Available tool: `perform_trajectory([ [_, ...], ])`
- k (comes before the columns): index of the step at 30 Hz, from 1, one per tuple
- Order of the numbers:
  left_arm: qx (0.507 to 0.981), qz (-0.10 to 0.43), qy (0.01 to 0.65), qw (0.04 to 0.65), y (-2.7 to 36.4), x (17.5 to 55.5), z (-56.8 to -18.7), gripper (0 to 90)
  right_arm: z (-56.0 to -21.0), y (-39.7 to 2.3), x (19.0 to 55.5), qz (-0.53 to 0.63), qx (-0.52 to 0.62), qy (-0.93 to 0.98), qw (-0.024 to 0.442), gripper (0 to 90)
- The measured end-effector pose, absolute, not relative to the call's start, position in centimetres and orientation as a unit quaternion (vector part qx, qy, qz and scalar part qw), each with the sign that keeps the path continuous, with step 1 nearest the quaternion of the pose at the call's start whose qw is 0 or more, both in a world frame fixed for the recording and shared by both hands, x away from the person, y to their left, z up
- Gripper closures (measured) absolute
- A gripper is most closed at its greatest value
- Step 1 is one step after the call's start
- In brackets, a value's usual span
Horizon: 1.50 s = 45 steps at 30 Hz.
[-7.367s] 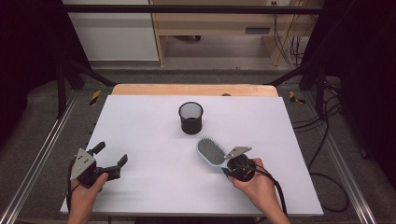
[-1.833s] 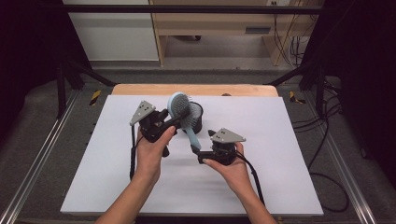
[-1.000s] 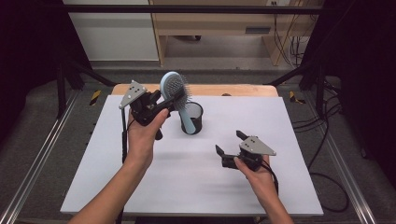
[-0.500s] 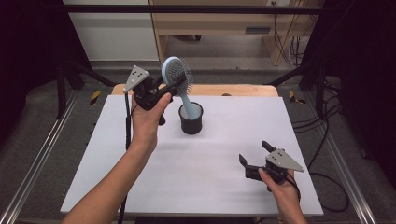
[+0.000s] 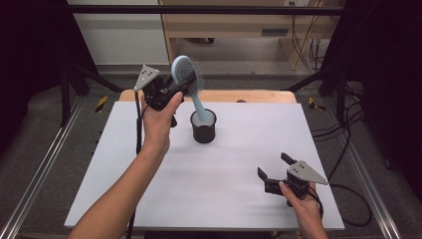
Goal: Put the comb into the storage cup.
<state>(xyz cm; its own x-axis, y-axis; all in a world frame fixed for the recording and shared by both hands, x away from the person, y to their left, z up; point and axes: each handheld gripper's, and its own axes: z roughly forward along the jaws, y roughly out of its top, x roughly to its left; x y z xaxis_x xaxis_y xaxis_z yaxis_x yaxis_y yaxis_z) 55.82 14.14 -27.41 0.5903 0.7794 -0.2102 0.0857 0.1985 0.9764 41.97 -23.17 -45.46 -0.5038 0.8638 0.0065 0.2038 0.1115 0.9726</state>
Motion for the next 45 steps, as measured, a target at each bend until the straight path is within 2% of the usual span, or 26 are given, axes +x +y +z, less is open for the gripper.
perform_trajectory([
  [3, 0.586, 0.267, 0.370, 0.669, 13.9, 56.1, -27.3, 50.4, -45.4, -23.1, 41.9, 0.546, 0.389, 0.688, 0.278, 3.3],
  [5, 0.590, 0.271, 0.370, 0.665, 13.8, 56.4, -27.2, 50.4, -45.4, -23.1, 41.9, 0.546, 0.388, 0.689, 0.277, 3.4],
  [45, 0.584, 0.285, 0.406, 0.643, 13.3, 59.6, -29.7, 50.1, -45.5, -23.6, 41.6, 0.543, 0.367, 0.695, 0.294, 3.1],
])
